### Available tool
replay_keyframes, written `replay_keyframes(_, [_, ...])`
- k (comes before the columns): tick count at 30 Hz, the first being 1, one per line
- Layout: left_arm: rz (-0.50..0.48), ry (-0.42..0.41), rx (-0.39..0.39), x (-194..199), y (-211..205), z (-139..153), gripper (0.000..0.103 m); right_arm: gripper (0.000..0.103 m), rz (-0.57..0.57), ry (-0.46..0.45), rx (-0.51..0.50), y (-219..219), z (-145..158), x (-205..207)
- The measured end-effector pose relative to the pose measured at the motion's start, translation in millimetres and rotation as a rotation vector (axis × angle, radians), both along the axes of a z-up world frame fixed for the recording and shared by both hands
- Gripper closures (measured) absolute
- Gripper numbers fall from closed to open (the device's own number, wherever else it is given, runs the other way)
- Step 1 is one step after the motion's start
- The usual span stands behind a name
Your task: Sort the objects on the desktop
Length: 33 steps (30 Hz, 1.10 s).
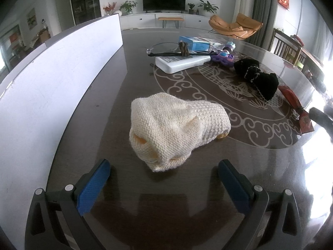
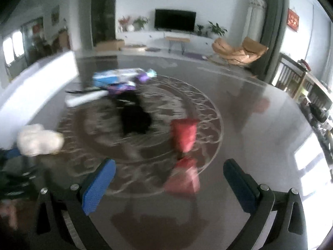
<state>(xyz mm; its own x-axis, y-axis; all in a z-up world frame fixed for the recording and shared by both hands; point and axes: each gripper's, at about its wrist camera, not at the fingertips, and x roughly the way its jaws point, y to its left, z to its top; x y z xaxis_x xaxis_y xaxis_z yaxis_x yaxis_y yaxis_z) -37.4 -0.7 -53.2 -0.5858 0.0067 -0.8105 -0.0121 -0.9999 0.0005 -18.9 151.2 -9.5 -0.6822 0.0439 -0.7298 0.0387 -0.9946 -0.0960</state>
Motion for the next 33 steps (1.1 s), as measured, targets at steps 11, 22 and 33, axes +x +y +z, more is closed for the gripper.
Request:
replay_keyframes(11, [0.002,0.001,-0.001,-0.4,0.3,-0.5,0.000,0.080,-0.004,-0.185,-0.039,26.0,-32.6,-64.7])
replay_keyframes(22, [-0.004,0.013,0.050,2.3,-6.0,2.5,0.000,0.080,0.151,-0.180,-0.024,-29.5,-30.8,-132.3])
replay_keyframes(33, [-0.004,0.014,0.057,2.2,-6.0,3.1,0.000,0.080,0.410,-0.160,-0.085,-89.9,-34.1,-17.9])
